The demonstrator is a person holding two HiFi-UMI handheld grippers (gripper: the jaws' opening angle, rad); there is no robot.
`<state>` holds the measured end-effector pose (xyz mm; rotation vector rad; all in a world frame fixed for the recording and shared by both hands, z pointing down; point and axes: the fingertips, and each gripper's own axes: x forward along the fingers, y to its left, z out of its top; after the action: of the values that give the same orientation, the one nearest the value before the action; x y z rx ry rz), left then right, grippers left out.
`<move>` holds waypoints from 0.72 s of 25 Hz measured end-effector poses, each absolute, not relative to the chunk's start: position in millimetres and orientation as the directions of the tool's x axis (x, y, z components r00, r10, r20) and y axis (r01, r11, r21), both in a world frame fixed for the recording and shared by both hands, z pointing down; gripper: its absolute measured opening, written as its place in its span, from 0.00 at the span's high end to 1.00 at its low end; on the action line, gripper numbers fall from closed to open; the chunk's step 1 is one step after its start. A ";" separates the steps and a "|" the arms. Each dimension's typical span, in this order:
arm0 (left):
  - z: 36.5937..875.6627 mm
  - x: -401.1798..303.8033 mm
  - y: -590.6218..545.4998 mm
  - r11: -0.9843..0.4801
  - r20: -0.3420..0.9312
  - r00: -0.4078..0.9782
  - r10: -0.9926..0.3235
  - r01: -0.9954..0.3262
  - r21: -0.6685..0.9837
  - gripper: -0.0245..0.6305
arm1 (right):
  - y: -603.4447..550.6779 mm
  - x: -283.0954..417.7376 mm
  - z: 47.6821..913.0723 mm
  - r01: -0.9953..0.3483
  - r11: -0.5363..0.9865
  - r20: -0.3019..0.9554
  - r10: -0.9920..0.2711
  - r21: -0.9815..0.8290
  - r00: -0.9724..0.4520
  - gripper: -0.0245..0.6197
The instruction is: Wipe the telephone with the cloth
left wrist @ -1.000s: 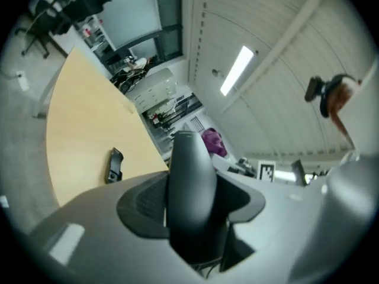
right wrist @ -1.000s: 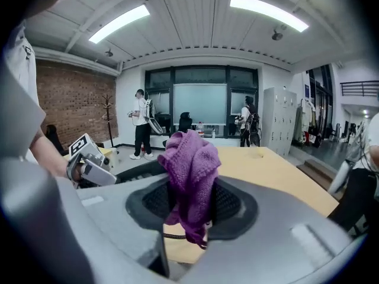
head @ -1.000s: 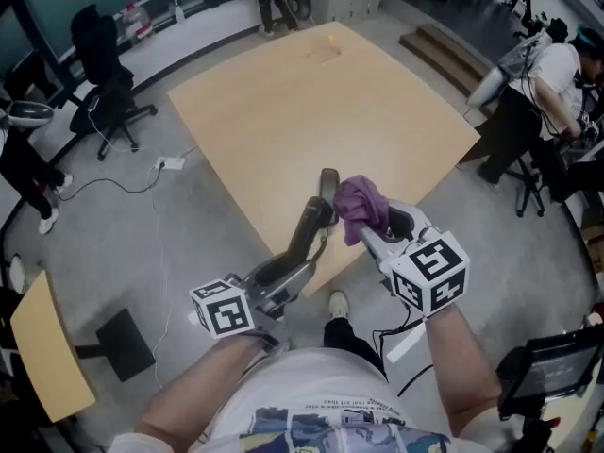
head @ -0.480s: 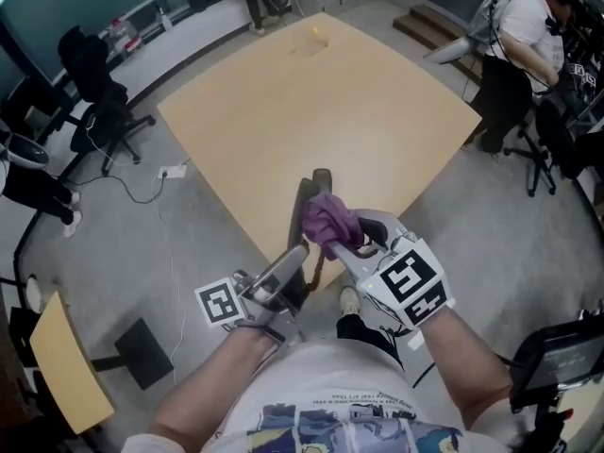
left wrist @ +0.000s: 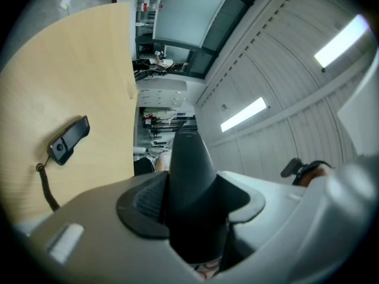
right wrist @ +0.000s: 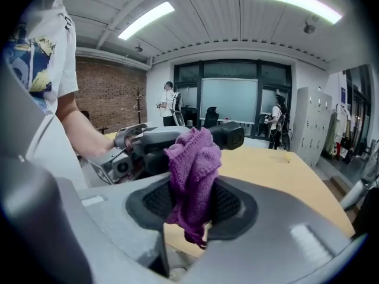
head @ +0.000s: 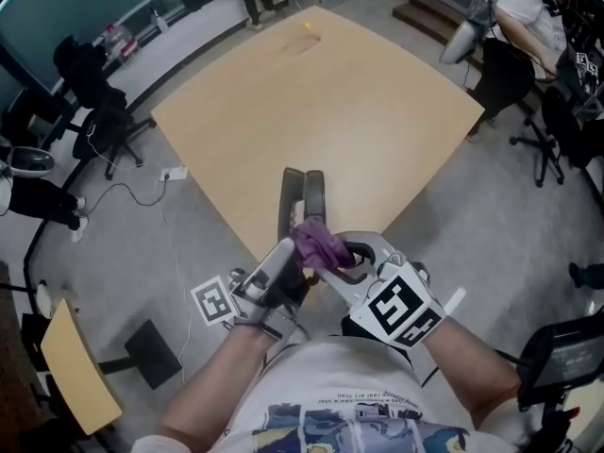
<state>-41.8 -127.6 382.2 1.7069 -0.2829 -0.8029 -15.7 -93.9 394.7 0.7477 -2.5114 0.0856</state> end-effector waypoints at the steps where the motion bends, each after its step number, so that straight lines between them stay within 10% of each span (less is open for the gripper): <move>1: 381.5 -41.3 -128.7 -0.302 -0.364 0.731 -0.577 0.223 0.927 0.58 | -91.1 -14.2 397.0 -0.513 0.854 0.504 -0.483 0.089 -0.716 0.75; 18: 380.1 -23.8 -137.3 -0.302 -0.371 0.709 -0.599 0.228 0.925 0.58 | -151.4 38.4 389.2 -0.573 0.815 0.457 -0.546 0.093 -0.702 0.75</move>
<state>-23.8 -137.3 380.1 1.6916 -0.3005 -0.8403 38.4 -151.4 389.2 0.8306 -2.5259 0.0760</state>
